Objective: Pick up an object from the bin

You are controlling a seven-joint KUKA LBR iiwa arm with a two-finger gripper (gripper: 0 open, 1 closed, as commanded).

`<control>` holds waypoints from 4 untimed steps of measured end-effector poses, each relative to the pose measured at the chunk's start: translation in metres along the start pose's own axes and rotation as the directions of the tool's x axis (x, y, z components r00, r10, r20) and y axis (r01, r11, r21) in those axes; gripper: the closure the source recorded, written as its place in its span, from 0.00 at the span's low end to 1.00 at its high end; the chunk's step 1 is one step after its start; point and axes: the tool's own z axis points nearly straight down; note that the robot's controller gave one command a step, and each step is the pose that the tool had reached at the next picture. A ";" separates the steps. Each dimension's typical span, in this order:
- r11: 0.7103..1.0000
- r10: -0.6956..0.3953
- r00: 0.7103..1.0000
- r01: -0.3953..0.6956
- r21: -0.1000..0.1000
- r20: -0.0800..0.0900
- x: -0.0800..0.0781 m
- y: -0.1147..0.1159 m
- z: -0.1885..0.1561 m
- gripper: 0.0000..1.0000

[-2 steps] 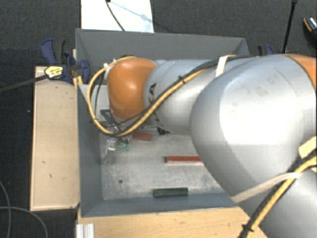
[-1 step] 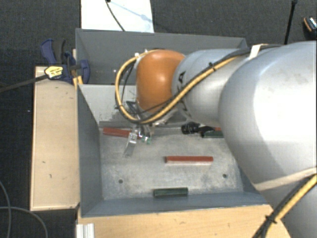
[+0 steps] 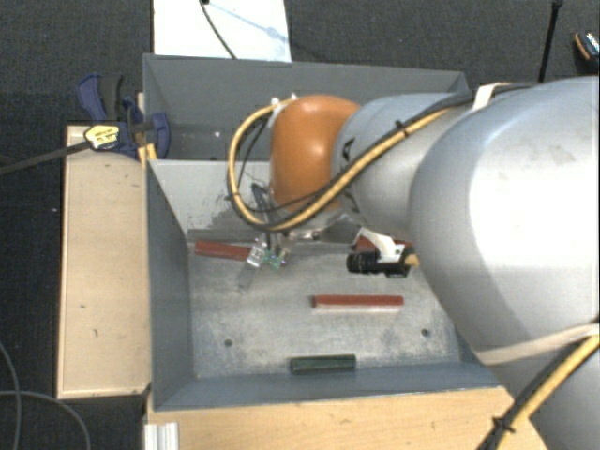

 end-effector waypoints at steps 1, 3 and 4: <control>1.000 0.025 1.000 -0.025 0.001 -0.002 -0.008 -0.007 0.035 0.00; 1.000 0.028 1.000 -0.028 -0.001 -0.002 -0.007 -0.007 0.034 1.00; 1.000 0.029 1.000 -0.029 -0.007 0.005 -0.008 -0.006 0.005 1.00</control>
Offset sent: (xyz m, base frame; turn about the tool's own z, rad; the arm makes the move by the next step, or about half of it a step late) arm 0.0029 -0.0096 -0.0332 0.0286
